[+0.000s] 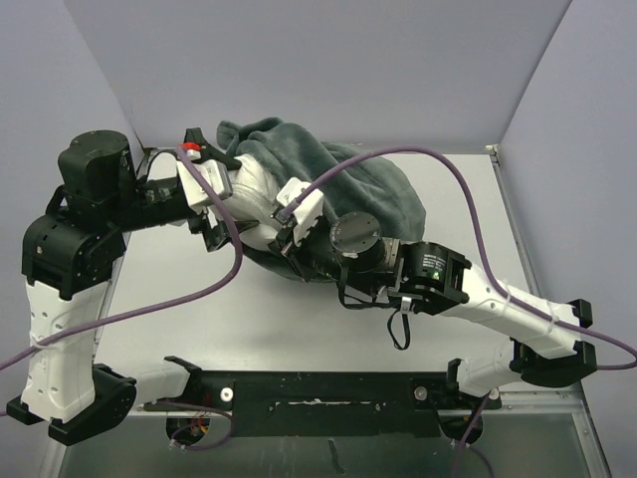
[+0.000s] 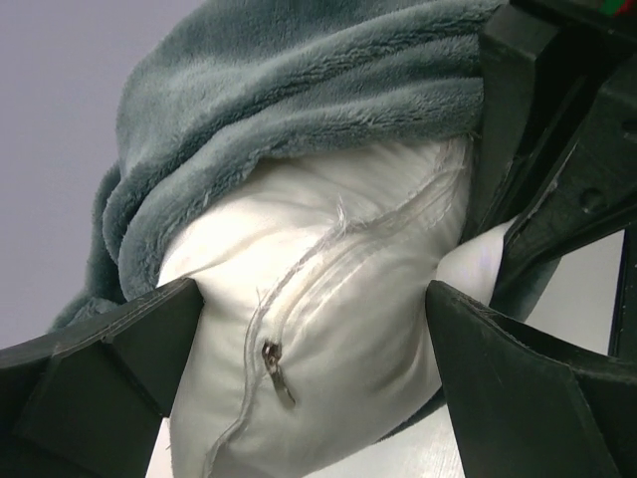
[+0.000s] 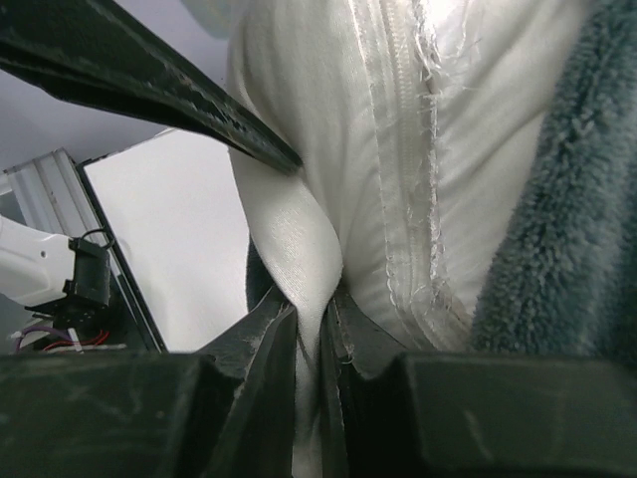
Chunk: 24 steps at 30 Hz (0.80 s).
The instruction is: Remove the pillowcase from the pillow
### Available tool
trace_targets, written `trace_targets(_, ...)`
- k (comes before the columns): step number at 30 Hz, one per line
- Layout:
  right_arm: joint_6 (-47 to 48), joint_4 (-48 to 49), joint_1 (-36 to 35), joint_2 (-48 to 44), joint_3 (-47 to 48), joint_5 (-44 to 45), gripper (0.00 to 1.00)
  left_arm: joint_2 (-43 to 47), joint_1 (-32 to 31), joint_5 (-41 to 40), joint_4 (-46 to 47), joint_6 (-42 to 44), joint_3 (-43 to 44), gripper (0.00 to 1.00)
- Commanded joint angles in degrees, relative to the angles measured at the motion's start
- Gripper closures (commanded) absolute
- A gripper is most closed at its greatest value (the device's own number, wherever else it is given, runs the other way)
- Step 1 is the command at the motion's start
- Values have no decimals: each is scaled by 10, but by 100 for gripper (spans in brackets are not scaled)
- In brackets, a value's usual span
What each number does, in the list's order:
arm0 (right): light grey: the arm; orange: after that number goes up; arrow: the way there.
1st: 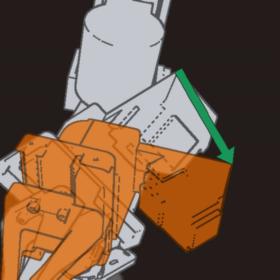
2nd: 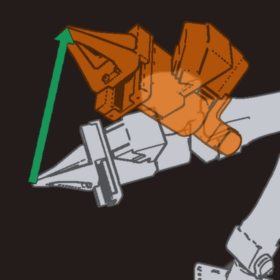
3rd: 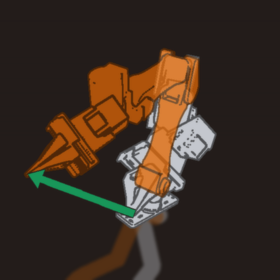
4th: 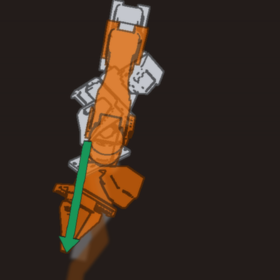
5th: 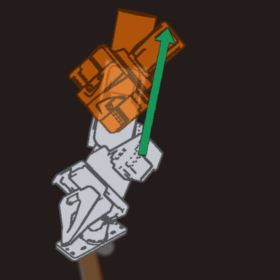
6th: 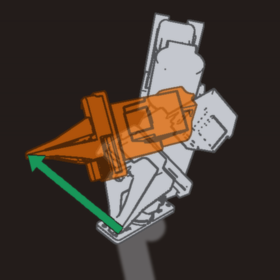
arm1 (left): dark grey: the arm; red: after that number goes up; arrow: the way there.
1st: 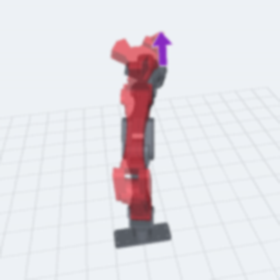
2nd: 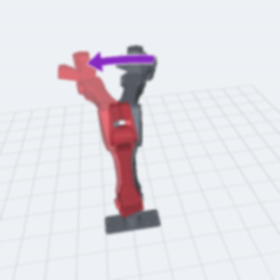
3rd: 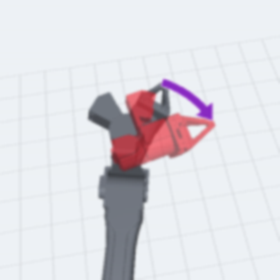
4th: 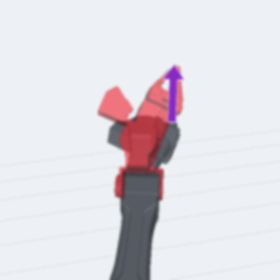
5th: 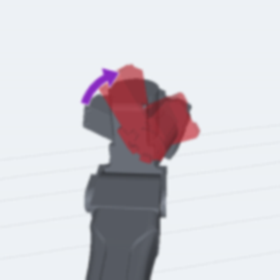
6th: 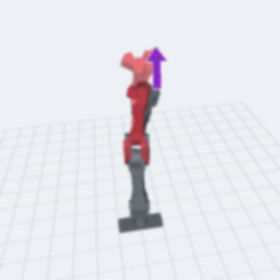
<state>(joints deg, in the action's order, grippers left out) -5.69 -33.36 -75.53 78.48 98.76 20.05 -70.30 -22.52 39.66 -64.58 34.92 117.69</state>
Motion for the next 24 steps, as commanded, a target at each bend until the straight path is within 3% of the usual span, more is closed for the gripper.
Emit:
trace_targets(1,-18,8,9,16,61,-79,100,1,-39,-55,32,34,2,2)
trace_targets(9,-36,4,51,13,57,-139,100,5,-67,-66,-4,62,4,2)
trace_targets(16,-46,-26,66,28,80,-205,100,43,-69,-138,57,145,-154,5)
trace_targets(18,-49,-40,68,31,89,-195,100,35,-71,-139,58,135,-159,16)
trace_targets(20,-57,-44,76,26,89,-169,89,18,-73,-136,44,122,-149,33)
trace_targets(21,-62,-44,81,21,87,-151,82,12,-75,-137,42,114,-146,45)
trace_targets(23,-71,-46,94,8,85,-108,61,6,-77,-141,54,97,-145,78)
trace_targets(24,-73,-47,97,0,84,-85,56,8,-78,-145,66,80,-148,88)
